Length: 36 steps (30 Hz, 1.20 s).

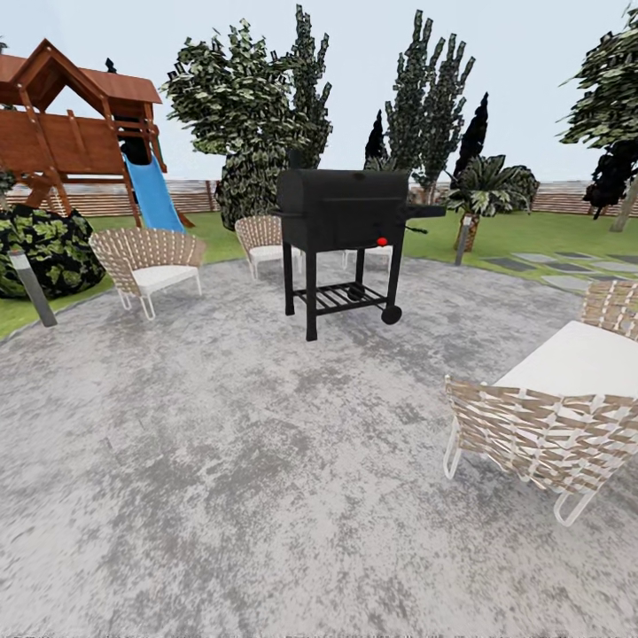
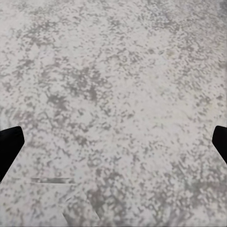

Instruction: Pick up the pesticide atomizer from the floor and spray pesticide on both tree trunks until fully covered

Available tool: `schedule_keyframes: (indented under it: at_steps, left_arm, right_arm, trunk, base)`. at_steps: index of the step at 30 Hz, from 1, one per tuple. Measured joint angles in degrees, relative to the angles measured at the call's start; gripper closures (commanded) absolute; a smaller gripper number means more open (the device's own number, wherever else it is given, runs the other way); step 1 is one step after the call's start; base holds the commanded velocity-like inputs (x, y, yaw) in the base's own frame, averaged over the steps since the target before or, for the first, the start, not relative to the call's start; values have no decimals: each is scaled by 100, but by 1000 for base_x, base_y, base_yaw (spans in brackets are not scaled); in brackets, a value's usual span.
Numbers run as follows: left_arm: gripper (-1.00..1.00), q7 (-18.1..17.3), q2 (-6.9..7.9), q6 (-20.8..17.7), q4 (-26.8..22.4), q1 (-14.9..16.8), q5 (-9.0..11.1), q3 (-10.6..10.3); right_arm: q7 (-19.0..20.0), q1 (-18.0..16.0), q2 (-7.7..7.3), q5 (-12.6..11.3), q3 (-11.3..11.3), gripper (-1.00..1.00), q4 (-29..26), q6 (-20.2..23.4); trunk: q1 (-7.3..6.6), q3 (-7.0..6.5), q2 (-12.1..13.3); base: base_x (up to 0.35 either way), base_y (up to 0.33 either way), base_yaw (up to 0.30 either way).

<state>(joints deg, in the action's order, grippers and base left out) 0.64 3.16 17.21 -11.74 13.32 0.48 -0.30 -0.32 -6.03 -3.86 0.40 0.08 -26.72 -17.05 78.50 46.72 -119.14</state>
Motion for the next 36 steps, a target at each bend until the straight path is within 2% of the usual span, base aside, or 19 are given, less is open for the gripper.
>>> schedule_keyframes:
  at_steps: [19,32,36]
  left_arm:
    - [-100,0,0,0,0,0,0,-2]
    - [-100,0,3,0,0,0,-2,-7]
    - [-100,0,8,0,0,0,-6,-8]
  right_arm:
    - [0,0,0,0,2,-100,-2,0]
    - [0,0,0,0,6,-100,-1,0]
    - [5,0,0,5,8,-100,1,-4]
  trunk:
    - [417,515,-762]
    - [418,635,-764]
    - [415,647,-764]
  base:
    - [0,0,0]
    - [2,0,0]
    - [207,0,0]
